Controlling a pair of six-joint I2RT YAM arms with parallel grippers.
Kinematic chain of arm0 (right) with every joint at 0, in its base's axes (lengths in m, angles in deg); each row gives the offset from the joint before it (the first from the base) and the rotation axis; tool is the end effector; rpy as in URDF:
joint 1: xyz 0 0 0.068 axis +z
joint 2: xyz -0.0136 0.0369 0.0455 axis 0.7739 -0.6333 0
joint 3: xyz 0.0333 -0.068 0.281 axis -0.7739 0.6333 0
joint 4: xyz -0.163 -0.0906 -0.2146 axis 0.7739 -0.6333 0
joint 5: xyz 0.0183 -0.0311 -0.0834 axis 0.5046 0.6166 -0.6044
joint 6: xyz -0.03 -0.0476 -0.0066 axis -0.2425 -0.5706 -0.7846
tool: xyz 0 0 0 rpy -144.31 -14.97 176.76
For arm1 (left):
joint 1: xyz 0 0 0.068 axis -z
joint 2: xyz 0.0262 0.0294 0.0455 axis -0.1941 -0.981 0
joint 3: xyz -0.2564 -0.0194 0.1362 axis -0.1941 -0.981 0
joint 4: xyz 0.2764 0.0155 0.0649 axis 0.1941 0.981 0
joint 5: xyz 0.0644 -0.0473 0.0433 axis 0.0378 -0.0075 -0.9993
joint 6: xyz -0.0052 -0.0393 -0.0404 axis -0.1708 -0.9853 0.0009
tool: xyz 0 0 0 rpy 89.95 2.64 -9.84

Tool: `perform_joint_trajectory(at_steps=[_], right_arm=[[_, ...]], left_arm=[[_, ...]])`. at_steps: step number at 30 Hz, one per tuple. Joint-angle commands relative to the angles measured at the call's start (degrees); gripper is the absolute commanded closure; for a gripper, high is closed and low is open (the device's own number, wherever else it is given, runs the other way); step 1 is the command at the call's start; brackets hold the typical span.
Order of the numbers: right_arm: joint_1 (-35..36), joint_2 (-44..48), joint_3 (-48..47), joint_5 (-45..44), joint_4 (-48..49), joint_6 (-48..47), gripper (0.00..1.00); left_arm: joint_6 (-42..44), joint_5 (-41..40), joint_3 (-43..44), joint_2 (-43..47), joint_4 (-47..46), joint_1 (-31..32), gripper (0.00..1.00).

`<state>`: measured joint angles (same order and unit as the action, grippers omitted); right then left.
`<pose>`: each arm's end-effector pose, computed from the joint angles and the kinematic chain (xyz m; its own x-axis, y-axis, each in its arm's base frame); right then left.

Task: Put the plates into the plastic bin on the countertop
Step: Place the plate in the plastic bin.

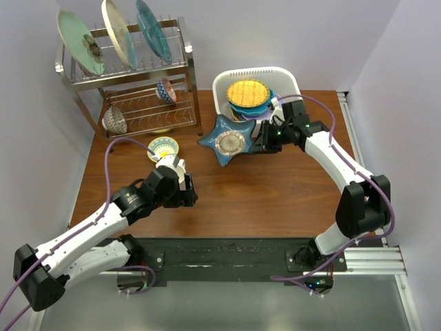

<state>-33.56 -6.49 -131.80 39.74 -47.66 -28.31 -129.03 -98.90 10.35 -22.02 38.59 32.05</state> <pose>0.3440 0.1266 0.2963 -0.8939 0.0962 -0.4377 -0.2166 0.7622 0.6100 0.1452 -0.1267 0.2580 -0.7977 -0.1861 -0.5737 0.0479 0.9286 -0.3679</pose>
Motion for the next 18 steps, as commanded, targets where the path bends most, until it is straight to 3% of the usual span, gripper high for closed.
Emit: perform_joint_trajectory(at_steps=[1,8,18], right_arm=[[-1.24,0.70,-8.37,7.79,7.68,2.90,1.00],[-4.22,-2.11,-10.57,8.24,12.51,7.38,1.00],[-8.27,-7.29,-20.32,6.31,11.02,8.35,1.00]], left_arm=[[0.72,0.07,1.12,0.80,-1.13,0.17,0.03],[0.46,0.24,0.60,1.32,-0.78,0.26,0.03],[-0.16,0.24,-0.63,3.08,-0.34,0.26,0.03]])
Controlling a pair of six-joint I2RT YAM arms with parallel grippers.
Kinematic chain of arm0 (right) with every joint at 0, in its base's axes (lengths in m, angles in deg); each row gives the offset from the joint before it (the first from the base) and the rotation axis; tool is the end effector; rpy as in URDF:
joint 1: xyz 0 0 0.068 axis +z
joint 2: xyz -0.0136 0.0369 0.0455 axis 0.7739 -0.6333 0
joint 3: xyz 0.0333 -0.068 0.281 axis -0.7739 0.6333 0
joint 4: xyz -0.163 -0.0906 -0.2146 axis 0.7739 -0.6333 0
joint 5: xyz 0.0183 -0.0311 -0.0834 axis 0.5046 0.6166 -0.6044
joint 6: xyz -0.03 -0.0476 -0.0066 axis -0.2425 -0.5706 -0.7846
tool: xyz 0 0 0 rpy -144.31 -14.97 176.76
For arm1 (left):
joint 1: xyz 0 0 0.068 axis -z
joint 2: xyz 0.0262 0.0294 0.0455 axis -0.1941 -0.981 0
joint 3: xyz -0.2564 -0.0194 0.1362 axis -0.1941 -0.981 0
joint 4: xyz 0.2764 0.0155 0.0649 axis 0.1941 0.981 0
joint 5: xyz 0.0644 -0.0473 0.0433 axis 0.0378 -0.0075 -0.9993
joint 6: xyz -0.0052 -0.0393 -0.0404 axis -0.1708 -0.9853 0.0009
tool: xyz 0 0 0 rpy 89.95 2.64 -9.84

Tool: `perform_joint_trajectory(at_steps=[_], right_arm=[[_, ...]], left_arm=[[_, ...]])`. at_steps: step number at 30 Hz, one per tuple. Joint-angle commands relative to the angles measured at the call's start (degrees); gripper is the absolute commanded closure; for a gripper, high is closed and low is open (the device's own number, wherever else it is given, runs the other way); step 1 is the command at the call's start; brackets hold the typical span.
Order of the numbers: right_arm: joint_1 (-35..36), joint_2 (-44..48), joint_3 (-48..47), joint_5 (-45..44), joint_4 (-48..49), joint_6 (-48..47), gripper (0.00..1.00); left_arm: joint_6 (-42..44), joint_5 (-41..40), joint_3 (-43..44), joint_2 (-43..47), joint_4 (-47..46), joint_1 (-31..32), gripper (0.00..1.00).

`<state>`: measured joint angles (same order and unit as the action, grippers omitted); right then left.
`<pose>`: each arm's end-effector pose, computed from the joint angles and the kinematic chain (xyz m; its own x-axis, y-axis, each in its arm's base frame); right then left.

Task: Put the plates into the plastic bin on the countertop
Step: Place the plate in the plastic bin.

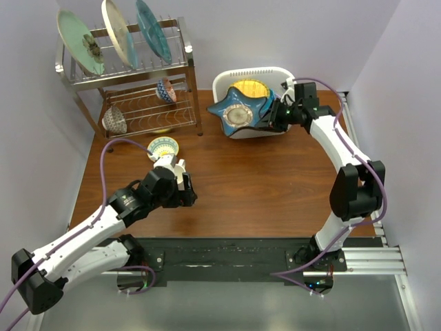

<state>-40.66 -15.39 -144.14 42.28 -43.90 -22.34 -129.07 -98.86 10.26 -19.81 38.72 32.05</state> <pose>0.4093 0.0939 0.3195 -0.8426 0.2818 -0.4588 -0.1308 0.7194 0.6822 0.1408 -0.1226 0.2638 -0.7833 -0.2004 -0.5885 0.0572 0.9193 -0.3893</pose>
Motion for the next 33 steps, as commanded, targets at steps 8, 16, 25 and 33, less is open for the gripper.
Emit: perform_joint_trajectory(at_steps=[8,16,25,33], right_arm=[[-3.89,-6.47,-14.48,5.52,8.92,7.03,1.00],[-6.53,-14.74,-22.39,6.75,11.65,13.02,1.00],[-7.23,-21.51,-27.14,5.96,12.80,15.66,1.00],[-7.23,-24.51,-28.90,4.82,11.92,15.58,1.00]], left_arm=[[0.06,0.38,-0.81,1.31,-0.38,0.26,0.03],[-0.29,0.81,-1.42,1.84,-0.82,0.17,0.03],[-0.55,0.81,-1.78,2.28,-0.82,0.17,0.03],[-0.55,0.90,-1.78,2.02,-0.91,0.17,0.03]])
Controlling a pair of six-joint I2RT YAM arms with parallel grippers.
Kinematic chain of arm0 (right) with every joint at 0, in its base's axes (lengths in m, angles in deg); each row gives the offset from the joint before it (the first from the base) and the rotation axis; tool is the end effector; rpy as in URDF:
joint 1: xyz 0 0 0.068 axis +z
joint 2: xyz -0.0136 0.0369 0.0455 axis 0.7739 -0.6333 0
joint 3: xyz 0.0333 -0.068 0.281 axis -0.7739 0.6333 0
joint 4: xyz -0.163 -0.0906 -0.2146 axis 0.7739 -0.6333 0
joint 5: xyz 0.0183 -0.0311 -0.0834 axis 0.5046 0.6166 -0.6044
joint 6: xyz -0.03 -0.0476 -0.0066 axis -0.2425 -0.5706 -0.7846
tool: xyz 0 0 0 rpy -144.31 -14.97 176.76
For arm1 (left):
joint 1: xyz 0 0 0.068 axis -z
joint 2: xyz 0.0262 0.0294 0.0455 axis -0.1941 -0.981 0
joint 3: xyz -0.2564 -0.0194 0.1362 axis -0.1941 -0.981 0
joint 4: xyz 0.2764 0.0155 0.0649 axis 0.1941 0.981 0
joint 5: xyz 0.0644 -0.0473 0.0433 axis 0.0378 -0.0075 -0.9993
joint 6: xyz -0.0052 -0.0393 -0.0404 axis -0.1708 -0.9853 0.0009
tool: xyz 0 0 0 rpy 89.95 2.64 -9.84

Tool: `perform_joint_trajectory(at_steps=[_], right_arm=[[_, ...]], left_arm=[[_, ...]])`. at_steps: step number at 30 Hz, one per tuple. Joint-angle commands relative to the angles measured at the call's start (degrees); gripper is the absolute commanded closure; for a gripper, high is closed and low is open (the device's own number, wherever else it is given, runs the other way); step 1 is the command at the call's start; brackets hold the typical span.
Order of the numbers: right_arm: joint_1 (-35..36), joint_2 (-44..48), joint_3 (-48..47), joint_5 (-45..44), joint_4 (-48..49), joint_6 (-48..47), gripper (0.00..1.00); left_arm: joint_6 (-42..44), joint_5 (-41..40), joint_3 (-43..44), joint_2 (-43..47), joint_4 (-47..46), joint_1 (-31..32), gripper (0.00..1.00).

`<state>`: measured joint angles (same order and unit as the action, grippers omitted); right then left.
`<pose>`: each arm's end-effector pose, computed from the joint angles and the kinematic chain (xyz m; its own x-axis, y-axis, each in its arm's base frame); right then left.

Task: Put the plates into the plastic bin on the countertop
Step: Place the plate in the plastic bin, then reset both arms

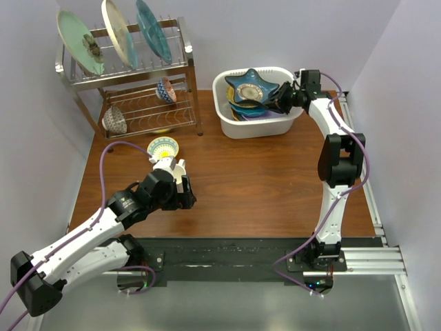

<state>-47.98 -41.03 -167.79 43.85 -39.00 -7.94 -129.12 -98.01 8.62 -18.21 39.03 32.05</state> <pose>0.5372 0.0476 0.2678 -0.7812 0.5460 -0.3026 0.1104 0.5979 0.7939 0.1359 -0.1188 0.2578 -0.7923 -0.1953 -0.5781 0.0613 0.9171 -0.3938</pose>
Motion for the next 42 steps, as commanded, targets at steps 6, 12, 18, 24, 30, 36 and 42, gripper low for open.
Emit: perform_joint_trajectory(at_steps=[6,12,18,24,30,36,42], right_arm=[[0.09,0.34,-5.87,0.35,4.39,-1.29,1.00],[0.53,0.51,-5.17,-2.82,1.74,-4.45,0.98],[1.06,-0.45,-4.55,-2.64,2.27,-4.89,0.91],[1.32,0.43,-3.93,-3.26,3.51,-5.25,0.57],[1.41,0.69,-4.99,-4.49,2.54,-5.68,0.39],[1.41,1.57,-4.46,-5.46,2.45,-6.21,0.27],[1.32,3.94,-3.58,-6.77,2.71,-6.57,0.18]], left_arm=[[-0.51,0.05,-0.31,0.33,-1.30,0.26,0.03],[-0.60,0.14,-0.31,0.33,-1.30,0.17,0.03],[-0.77,-0.04,-0.49,0.68,-1.30,0.17,0.03],[-0.68,-0.04,-0.58,0.95,-1.57,0.26,0.03],[-0.51,-0.04,-0.58,0.60,-1.66,0.17,0.03],[-0.42,-0.04,-0.49,0.60,-1.74,0.17,0.03],[-0.33,-0.04,-0.31,0.51,-1.66,0.17,0.03]])
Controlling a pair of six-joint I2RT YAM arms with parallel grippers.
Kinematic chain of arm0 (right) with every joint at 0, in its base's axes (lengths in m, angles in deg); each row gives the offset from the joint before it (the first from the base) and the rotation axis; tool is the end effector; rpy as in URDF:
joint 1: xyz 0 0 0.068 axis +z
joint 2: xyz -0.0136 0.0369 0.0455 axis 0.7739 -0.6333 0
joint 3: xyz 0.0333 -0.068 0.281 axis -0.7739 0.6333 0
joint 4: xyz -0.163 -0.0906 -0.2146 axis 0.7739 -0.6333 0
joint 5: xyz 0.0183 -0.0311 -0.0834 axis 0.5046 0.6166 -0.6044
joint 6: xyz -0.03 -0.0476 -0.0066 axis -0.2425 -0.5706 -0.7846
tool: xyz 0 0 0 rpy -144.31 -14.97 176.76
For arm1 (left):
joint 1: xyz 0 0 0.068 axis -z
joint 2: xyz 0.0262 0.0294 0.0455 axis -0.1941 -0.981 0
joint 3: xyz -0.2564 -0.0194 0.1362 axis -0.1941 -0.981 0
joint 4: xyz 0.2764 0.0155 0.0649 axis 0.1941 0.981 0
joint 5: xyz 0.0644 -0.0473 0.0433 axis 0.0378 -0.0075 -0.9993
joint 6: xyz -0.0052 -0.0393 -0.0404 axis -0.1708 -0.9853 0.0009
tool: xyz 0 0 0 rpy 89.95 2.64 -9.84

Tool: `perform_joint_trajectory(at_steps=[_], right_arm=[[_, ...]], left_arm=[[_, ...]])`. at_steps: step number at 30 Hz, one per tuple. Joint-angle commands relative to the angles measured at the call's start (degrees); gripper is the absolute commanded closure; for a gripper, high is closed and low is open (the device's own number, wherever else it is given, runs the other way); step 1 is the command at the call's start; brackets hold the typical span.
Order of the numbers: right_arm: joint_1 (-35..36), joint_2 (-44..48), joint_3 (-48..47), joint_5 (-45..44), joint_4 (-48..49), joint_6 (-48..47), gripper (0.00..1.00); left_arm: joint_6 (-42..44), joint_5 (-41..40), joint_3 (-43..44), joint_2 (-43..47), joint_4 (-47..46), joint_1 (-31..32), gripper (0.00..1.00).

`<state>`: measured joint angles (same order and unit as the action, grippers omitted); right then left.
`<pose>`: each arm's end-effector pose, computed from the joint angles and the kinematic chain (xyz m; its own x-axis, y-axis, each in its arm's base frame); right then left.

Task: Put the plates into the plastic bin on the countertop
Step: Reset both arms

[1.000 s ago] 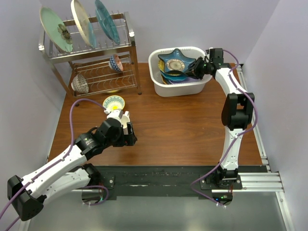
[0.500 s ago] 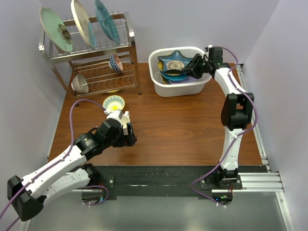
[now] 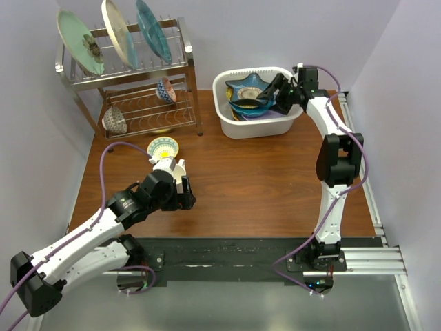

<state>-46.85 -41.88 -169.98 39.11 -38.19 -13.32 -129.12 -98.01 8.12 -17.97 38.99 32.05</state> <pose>0.5438 0.0559 0.2740 -0.7495 0.5025 -0.4311 0.0365 0.6815 0.7309 0.1351 -0.1180 0.2554 -0.7939 -0.1937 -0.5764 0.0602 0.9182 -0.3916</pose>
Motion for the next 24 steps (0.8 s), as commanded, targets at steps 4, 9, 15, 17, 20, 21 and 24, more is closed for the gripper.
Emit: perform_joint_trajectory(at_steps=[4,9,15,17,20,21,24], right_arm=[[0.19,6.28,-0.96,-2.47,2.08,-1.54,0.14],[0.27,8.75,0.97,-4.05,2.34,-2.59,0.07],[0.36,14.10,4.49,-6.34,2.79,-3.74,0.06],[0.62,16.73,6.16,-7.47,2.70,-4.78,0.06],[1.24,19.81,8.62,-9.49,1.56,-6.37,0.05],[1.33,22.00,9.32,-10.37,1.03,-6.81,0.05],[1.85,26.31,12.31,-12.84,-0.20,-8.57,0.05]], left_arm=[[-0.33,-0.04,0.19,0.27,-1.70,0.17,0.03],[-0.07,-0.39,0.45,0.27,-1.61,0.17,0.02],[0.98,-1.36,2.30,-0.35,-1.52,0.17,0.00],[1.86,-1.27,2.91,-0.52,-1.96,0.17,0.00],[2.48,-1.53,3.88,-0.78,-2.75,0.17,0.00],[2.74,-1.71,4.14,-0.96,-3.02,0.17,0.00],[3.27,-2.93,5.28,-2.28,-3.11,0.26,0.00]])
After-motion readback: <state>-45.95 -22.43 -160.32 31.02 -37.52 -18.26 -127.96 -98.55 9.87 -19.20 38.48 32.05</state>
